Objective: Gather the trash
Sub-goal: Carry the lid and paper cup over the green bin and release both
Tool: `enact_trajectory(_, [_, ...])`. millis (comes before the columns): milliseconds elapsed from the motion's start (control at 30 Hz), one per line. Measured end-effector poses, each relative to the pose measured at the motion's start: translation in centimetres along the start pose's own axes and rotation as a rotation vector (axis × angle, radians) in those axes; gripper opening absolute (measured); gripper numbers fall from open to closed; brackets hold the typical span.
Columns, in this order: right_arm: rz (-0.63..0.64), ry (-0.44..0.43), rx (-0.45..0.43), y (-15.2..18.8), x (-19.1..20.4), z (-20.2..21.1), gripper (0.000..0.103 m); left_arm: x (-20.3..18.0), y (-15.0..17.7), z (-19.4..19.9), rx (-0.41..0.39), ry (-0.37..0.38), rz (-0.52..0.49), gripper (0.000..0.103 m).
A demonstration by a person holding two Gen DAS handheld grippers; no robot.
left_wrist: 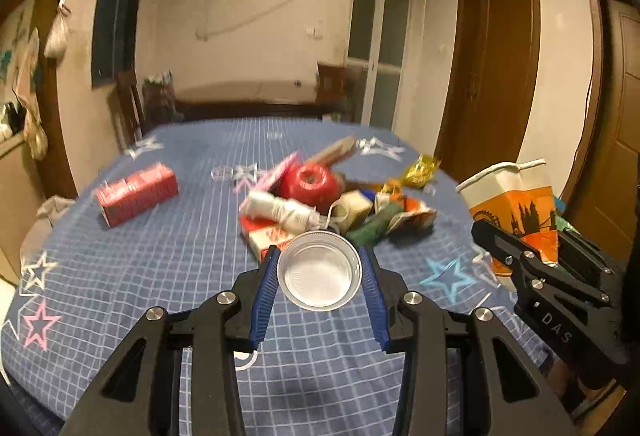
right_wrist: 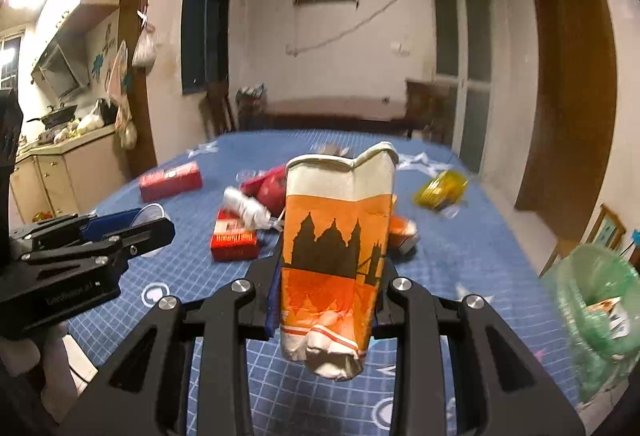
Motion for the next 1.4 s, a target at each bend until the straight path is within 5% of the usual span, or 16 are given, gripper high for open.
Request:
enact_trajectory(233, [-0.009,0.025,-0.042,-0.9,-0.8,1.9,0.029,-2.1,-1.0,2.2,-0.065,0.01,-0.021,0.042])
enact_trajectory(700, [-0.011,0.048,-0.036,-2.1,-1.8,3.1,0.029,-4.3,-2.5,1.0,-0.058,0.041,-0.058,0.042])
enact_trajectory(1400, [-0.1,0.272,0.076,-4.4,-16.4,4.4,0.029,-18.0,-7.9,-7.7,-0.003,0.272,-0.2,0.042])
Point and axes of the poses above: each gripper's, at about its wrist camera, not at the fingertips, and z roughly against the way its jaws point, x to its left, y to its underside, the point moved 1 cm from there along -z, roughly the way its jaws point, and after that the axes turned 3 degrees about y, right-handed, at the moved point
